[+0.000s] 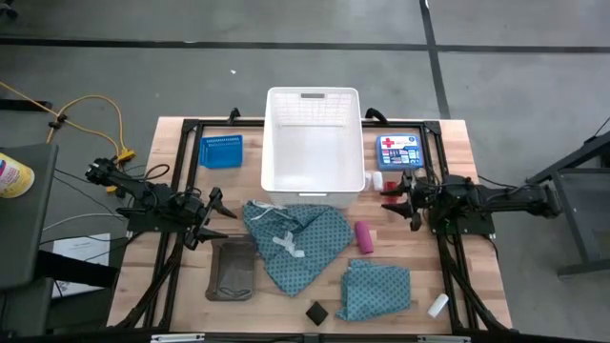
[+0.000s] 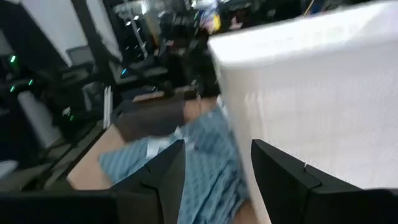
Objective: Pick & place medical supplies in basket/bin
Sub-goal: Put the pink bandage into the black bin
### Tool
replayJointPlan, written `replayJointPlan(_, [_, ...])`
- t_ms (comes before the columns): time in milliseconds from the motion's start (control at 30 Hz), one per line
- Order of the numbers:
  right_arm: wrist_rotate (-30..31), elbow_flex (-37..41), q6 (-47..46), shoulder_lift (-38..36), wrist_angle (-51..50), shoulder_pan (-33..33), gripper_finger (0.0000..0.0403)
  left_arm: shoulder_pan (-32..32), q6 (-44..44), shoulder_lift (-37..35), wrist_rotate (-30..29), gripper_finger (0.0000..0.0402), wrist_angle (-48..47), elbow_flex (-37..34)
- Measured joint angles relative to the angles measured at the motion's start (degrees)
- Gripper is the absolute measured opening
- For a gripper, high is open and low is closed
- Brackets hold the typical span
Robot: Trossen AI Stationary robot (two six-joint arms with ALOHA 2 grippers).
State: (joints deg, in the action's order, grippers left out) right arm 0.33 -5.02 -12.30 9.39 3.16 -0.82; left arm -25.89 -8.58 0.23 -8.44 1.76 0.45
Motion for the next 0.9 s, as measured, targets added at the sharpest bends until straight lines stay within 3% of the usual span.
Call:
replayJointPlan(367, [8.28, -15.08, 0.59, 14.03, -4.86, -10.08, 0.0172, 0.0, 0.0, 0.01, -0.06, 0.0281, -0.02, 0.0])
replayJointPlan(900, [29.31, -38.82, 1.13, 33.74, -20.7, -20.79, 0.0172, 0.0, 0.01, 0.0, -0.32, 0.0281, -0.02, 0.0])
